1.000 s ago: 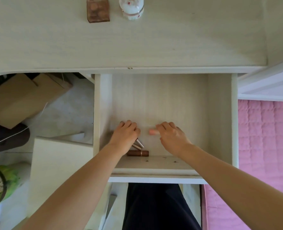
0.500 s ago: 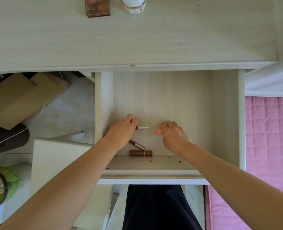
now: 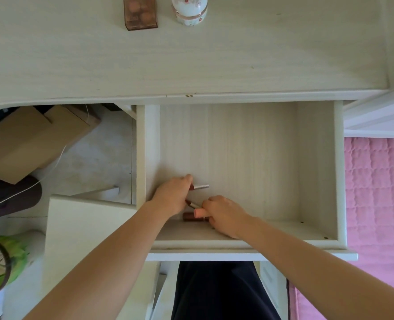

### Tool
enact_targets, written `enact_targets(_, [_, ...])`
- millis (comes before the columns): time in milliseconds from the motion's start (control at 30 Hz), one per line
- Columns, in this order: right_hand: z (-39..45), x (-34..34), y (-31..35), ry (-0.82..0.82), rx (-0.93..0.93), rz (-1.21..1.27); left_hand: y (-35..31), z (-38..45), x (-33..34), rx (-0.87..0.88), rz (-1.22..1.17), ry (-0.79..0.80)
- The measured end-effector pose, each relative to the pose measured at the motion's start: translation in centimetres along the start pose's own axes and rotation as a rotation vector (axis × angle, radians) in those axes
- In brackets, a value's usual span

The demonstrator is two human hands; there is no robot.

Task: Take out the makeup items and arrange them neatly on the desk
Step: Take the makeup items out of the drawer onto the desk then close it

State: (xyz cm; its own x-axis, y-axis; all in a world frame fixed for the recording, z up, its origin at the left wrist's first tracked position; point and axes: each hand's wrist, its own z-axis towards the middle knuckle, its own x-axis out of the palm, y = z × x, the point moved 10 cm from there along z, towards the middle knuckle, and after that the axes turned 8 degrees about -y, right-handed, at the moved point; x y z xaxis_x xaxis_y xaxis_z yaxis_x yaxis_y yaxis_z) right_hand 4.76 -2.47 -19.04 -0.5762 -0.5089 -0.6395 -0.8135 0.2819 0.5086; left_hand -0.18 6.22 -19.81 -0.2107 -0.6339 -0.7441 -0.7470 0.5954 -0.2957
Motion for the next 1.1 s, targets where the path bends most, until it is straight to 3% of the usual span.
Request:
enact_targets(300, [0.5, 0.4, -0.3, -0.063, 0.064, 0.006, -0.7, -0.2, 0.1, 0.071, 0.126, -0.113])
enact_targets(467, [0.8, 1.0, -0.2, 0.027, 0.034, -0.026, 0.5, 0.1, -0.5, -0.049, -0.005, -0.139])
enact_targets(800, [0.0, 1.7, -0.9, 0.195, 0.073, 0.051, 1.0, 0.1, -0.5, -0.119, -0.123, -0.143])
enact_targets(933, [-0.8, 0.8, -1.8, 0.182, 0.139, 0.208, 1.4, -0.3, -0.8, -0.185, -0.305, -0.163])
enact_targets(1100, [-2.3, -1.7, -3.7, 0.108, 0.280, 0.416, 1.8, -1.5, -1.7, -0.364, -0.693, -0.193])
